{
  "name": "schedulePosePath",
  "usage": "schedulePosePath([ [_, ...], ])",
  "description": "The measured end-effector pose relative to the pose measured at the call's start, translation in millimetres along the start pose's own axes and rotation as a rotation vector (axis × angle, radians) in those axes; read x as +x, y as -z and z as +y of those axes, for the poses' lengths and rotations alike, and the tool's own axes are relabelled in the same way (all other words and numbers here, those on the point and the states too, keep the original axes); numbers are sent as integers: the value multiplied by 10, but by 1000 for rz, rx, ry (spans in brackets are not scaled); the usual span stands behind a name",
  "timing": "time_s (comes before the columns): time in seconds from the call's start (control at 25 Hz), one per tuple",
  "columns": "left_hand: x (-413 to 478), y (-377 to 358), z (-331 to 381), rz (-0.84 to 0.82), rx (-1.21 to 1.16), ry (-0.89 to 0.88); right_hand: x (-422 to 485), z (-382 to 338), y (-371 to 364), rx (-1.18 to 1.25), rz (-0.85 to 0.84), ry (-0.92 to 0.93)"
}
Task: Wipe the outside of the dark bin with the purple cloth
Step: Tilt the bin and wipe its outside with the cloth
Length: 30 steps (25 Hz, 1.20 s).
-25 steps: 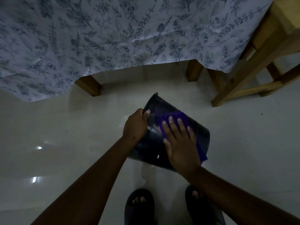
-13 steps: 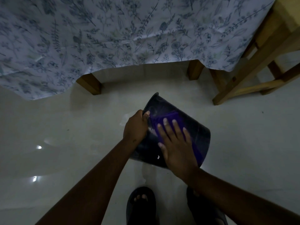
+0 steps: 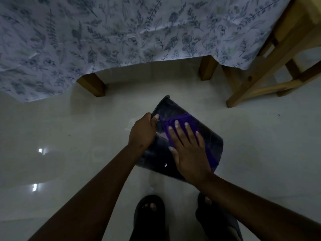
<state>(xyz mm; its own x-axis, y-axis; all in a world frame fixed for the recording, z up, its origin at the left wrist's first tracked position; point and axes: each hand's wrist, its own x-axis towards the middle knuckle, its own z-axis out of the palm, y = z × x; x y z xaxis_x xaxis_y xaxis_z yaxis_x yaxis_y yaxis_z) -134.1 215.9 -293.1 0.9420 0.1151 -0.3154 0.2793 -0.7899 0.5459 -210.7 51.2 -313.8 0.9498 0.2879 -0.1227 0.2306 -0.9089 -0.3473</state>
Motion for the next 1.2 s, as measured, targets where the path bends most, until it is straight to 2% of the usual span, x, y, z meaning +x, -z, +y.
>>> schedulePosePath([
  [0.12, 8, 6, 46, 5, -35, -18, 211, 116, 34, 16, 7, -19],
  [0.28, -29, 36, 86, 9, -62, 7, 885, 425, 186, 315, -56, -315],
  [0.32, -41, 36, 73, 11, -64, 15, 847, 439, 178, 312, -54, -325],
  [0.36, -45, 37, 44, 12, -56, 19, 693, 395, 129, 250, -33, -294],
  [0.44, -26, 19, -48, 10, -22, 18, 193, 118, 6, 58, -24, -120],
  [0.52, 1, -6, -56, 4, -11, -6, -117, -59, -73, -22, -34, -19],
  [0.64, 53, 27, 94, -22, -76, -9, 227, 89, 39, 19, 4, -30],
  [0.8, -90, 192, 117, -186, -372, 48, 642, 408, 165, 117, 27, -112],
  [0.88, -359, 162, 29, -196, -355, 33, 843, 517, 196, 221, -17, -142],
  [0.96, -478, 115, -20, -117, -272, 42, 922, 559, 210, 298, -28, -187],
  [1.08, -291, 127, -40, 10, -183, 30, 511, 340, 111, 191, 33, -146],
  [1.2, -106, 150, 32, -24, -243, 60, -22, 24, 24, 12, 1, -30],
])
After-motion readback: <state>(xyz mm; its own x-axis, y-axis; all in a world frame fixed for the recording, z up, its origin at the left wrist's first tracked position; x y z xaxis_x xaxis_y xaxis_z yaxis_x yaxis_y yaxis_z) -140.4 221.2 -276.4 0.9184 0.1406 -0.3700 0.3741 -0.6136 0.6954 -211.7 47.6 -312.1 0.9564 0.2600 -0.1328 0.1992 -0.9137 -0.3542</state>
